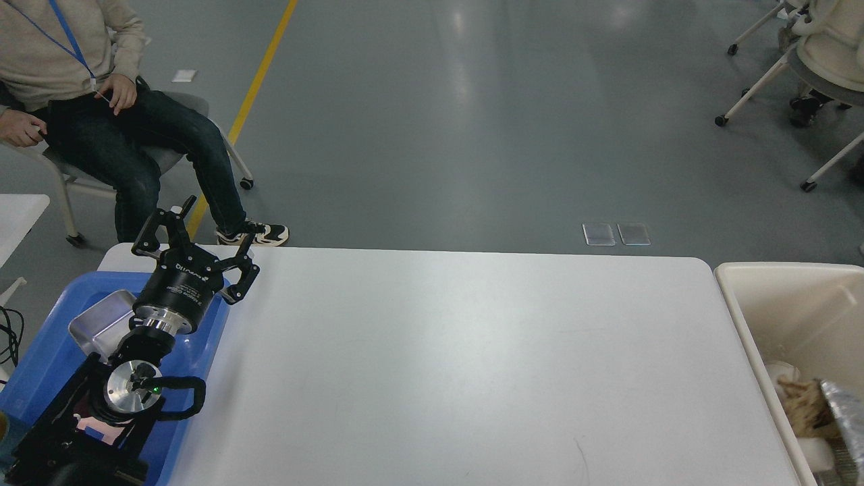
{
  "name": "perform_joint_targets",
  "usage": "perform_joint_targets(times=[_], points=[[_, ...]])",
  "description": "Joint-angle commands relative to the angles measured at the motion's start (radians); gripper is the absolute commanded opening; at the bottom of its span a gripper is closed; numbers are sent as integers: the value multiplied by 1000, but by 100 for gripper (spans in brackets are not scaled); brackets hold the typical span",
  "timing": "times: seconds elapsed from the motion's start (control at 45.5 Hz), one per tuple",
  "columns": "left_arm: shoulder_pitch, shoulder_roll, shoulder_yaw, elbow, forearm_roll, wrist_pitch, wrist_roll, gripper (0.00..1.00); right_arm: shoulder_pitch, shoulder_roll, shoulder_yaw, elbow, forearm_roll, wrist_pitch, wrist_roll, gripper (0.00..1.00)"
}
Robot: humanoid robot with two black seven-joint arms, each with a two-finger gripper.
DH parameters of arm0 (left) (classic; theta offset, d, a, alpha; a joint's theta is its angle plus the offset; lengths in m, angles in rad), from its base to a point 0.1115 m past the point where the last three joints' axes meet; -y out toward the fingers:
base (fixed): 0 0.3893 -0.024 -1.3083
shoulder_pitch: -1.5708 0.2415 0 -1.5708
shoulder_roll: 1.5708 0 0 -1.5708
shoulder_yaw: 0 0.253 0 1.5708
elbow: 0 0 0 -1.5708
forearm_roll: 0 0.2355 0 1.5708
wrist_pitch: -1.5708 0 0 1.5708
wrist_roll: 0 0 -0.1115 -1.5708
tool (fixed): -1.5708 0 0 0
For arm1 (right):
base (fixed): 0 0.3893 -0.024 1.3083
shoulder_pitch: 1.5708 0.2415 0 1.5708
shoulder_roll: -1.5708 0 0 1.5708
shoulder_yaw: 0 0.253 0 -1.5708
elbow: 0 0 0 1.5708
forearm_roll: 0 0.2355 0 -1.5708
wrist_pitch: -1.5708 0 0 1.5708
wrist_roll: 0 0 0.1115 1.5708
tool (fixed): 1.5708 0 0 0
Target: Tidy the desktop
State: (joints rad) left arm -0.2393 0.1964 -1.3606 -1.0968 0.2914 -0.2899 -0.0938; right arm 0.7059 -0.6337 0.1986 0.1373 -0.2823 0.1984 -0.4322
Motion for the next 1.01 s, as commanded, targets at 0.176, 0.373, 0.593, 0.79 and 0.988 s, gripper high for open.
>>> perform_joint_targets(times=[0.176, 0.373, 0.593, 0.79, 0.988], points=[[11, 14, -2, 0, 0, -3, -1, 97, 210, 239, 111, 1, 41, -4, 159, 100], [25, 18, -9, 0, 0, -8, -1, 97, 282, 348, 467, 22, 392, 44, 256, 100], [32, 18, -49, -5, -1, -12, -4, 97, 169, 339, 723, 177, 483, 352, 299, 100], [78, 6, -106, -32, -5, -18, -4, 97, -109, 301, 929, 508, 479, 339, 420, 100], [118, 5, -118, -49, -5, -35, -4, 97, -423, 284, 1159, 812, 462, 343, 425, 100]])
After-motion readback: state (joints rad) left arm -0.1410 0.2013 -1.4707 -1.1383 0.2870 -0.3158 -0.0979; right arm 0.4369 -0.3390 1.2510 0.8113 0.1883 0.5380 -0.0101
